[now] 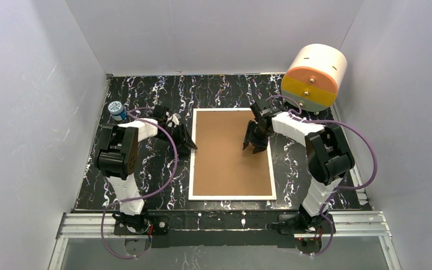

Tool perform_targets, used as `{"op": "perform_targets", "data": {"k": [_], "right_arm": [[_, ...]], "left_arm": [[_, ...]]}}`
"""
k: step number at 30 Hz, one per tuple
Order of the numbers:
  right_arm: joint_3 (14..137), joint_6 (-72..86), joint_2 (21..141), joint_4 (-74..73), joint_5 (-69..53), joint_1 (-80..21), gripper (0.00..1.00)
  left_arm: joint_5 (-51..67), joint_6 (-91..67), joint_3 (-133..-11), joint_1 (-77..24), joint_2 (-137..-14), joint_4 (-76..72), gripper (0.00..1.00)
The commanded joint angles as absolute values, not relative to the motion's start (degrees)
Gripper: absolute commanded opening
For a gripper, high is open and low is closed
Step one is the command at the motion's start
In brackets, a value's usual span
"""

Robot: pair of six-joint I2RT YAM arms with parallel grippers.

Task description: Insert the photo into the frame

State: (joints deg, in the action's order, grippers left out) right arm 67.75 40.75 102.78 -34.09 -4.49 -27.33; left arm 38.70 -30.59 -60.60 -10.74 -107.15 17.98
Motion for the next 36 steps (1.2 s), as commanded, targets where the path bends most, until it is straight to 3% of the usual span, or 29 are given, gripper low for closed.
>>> {"op": "perform_targets", "data": {"k": [1,11,18,25,31,36], "right_arm": [[69.3,41.8,98.0,-35.7,-3.2,-28.2,0.55],[68.5,46.0,91.1,-29.8,-10.7,-31.9,0.56],[66.8,48.9,91.9,-27.2,-9.5,-38.6,0.54],[66.4,46.7,95.2,-25.8,-6.4,-41.6,0.55],[64.9,41.5,94.7,-22.0,-4.4,-41.8,0.56],[64.9,38.7,96.9,-15.9,-14.2,-41.7,0.53]], "left_arm": [[38.7,-30.4,-55.3,-13.4,-104.0,19.4,0.38],[38.6,-32.9,-46.2,-16.3,-96.4,15.4,0.27],[36.7,-35.3,-40.5,-19.1,-91.6,13.3,0.21],[37.0,-36.6,-40.5,-20.5,-92.6,6.8,0.2],[38.7,-34.7,-48.4,-20.5,-99.2,5.2,0.24],[33.6,-31.3,-51.9,-20.4,-99.4,9.5,0.39]]}}
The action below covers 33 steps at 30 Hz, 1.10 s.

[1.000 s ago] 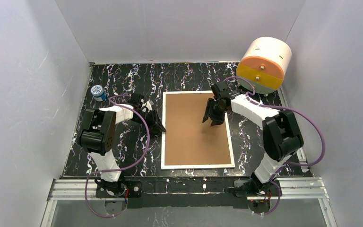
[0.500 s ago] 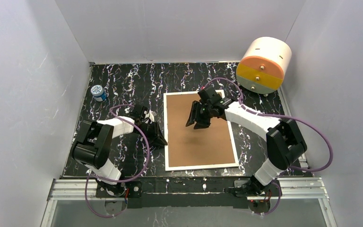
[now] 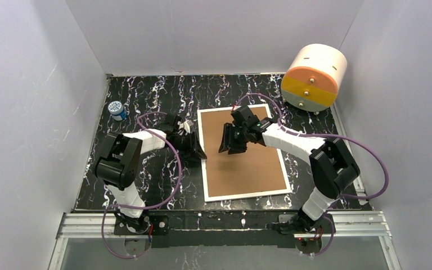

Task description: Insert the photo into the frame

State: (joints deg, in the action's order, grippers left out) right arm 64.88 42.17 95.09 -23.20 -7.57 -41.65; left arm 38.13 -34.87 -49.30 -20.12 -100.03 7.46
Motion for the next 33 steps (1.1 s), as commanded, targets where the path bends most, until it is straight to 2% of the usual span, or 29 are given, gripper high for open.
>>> {"op": "perform_targets", "data": {"k": [1,3,9,11,13,22,26,30,33], "right_arm": [[65.1,38.6,97.7,-14.9,-17.0,-41.8,0.51],[64.7,39.0,99.1,-11.4,-22.8,-41.8,0.45],[58.3,44.2,100.0,3.3,-33.3,-41.9,0.24],[55.7,46.0,100.1,7.5,-34.9,-42.0,0.1],[52.6,48.8,100.2,13.3,-36.5,-42.5,0.04],[50.5,54.3,104.8,22.8,-34.3,-45.2,0.04],[51.4,54.6,106.4,21.6,-31.5,-45.4,0.1],[52.8,53.9,107.3,19.0,-30.4,-45.4,0.24],[53.0,53.7,107.5,18.5,-29.7,-45.5,0.25]], "left_arm": [[31.9,-30.9,-51.9,-20.3,-99.3,10.2,0.39],[30.2,-30.9,-51.7,-20.3,-99.5,10.2,0.39],[31.9,-32.4,-49.9,-20.3,-102.7,9.0,0.28],[31.2,-32.5,-48.5,-20.3,-102.5,8.9,0.26],[30.5,-32.4,-47.2,-20.3,-102.7,9.3,0.24],[27.0,-33.0,-43.1,-20.3,-104.6,9.5,0.2],[26.4,-33.4,-42.8,-20.4,-105.7,9.4,0.2],[25.9,-33.6,-42.8,-20.3,-106.0,9.4,0.2],[25.7,-33.5,-42.5,-20.3,-106.0,9.4,0.2]]}}
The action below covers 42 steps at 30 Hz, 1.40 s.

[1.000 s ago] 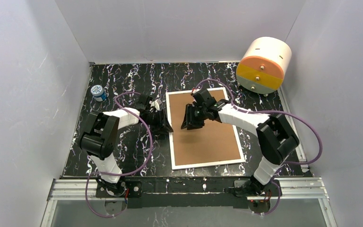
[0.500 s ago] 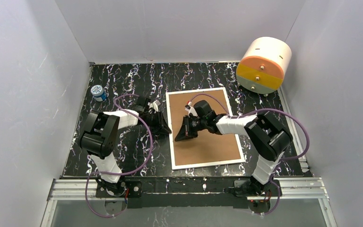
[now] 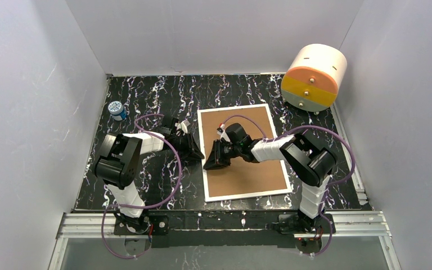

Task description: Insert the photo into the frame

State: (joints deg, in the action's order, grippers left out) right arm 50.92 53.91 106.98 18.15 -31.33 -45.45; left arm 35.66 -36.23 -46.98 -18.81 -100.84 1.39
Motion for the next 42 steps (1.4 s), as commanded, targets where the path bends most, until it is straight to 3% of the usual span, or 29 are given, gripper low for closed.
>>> {"op": "perform_targets", "data": {"k": [1,7,42], "right_arm": [[52.9,53.7,107.7,18.6,-29.7,-45.5,0.24],[52.8,54.1,108.7,19.1,-29.4,-45.5,0.18],[50.2,53.2,108.7,8.5,-22.4,-42.8,0.14]], "left_arm": [[25.7,-33.5,-42.5,-20.3,-106.1,9.4,0.2],[25.9,-33.5,-42.3,-20.3,-106.4,9.6,0.2],[22.7,-33.0,-43.1,-20.3,-108.5,13.1,0.18]]}}
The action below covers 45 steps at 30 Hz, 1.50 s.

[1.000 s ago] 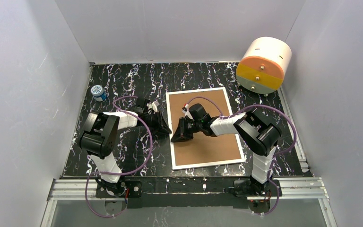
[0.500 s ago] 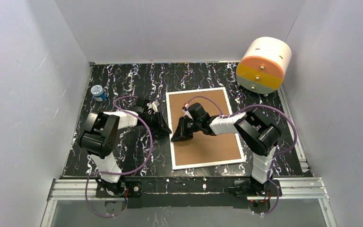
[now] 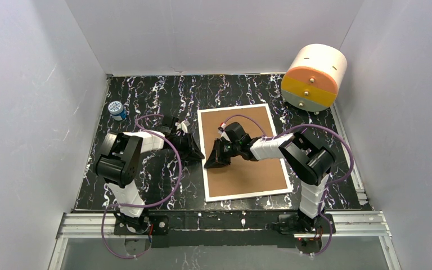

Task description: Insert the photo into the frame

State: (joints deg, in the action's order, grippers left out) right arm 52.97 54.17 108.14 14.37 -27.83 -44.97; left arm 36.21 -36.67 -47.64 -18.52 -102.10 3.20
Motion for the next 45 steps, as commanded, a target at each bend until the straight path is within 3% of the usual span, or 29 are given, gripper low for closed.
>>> {"op": "perform_targets", "data": {"k": [1,32,45], "right_arm": [[50.0,53.3,108.7,8.5,-22.5,-42.5,0.14],[41.6,46.5,111.7,11.6,-23.4,-40.2,0.13],[53.4,42.5,100.6,0.1,-16.7,-40.0,0.21]], "left_arm": [[22.7,-33.0,-43.1,-20.3,-108.6,13.1,0.18],[19.3,-32.4,-44.9,-20.3,-110.2,16.6,0.17],[25.5,-31.0,-49.4,-20.3,-108.5,16.6,0.23]]}}
